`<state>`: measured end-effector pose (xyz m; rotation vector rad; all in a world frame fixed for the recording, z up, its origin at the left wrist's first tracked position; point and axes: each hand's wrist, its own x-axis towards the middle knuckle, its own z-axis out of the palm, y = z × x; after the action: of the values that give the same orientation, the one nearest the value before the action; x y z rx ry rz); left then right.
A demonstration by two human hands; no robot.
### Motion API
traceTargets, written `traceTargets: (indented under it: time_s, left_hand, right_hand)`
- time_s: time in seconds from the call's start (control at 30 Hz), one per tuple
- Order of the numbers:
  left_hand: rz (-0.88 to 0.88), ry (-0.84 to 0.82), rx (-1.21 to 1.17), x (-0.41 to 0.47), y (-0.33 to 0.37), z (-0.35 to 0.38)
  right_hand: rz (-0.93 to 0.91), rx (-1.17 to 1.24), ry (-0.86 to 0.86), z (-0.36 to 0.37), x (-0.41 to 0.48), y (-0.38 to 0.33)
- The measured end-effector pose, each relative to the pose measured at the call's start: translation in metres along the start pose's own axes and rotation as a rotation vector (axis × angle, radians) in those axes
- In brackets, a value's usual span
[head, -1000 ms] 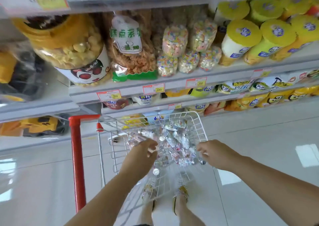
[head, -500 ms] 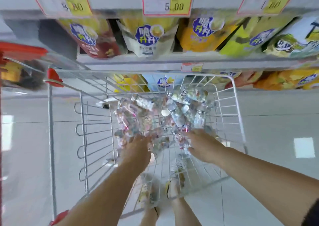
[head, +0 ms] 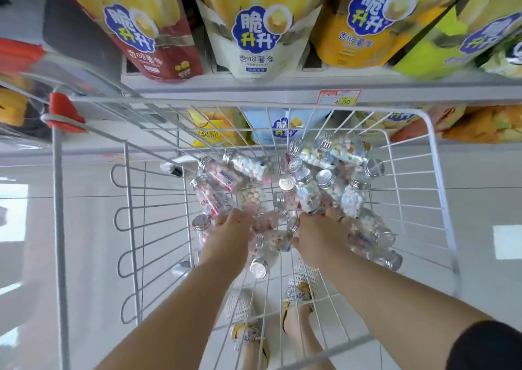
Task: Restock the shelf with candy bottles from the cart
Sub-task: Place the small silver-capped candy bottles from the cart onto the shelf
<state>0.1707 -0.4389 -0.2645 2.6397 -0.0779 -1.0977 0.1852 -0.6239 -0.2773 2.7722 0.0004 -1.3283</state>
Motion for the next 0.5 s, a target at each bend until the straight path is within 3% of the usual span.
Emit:
traceTargets:
  time_s: [0.13, 0.23, 0.37, 0.5]
  left_hand:
    - [-0.009, 0.019, -0.203, 0.003, -0.022, -0.006]
    - [0.008, -0.015, -0.058, -0.001, -0.026, -0.005]
    - [0.021, -0.028, 0.109, -0.002, -0.017, -0.005]
    - [0.114, -0.156, 0.133, -0.009, -0.015, -0.005]
  right_hand:
    - [-0.022, -0.043, -0.022, -0.002, 0.000, 0.000]
    - [-0.154, -0.008, -0.012, 0.003, -0.004, 0.011]
    - [-0.307, 0.413, -0.151, 0.006, -0.011, 0.031]
    - [-0.319, 0.667, -0.159, -0.008, -0.025, 0.034]
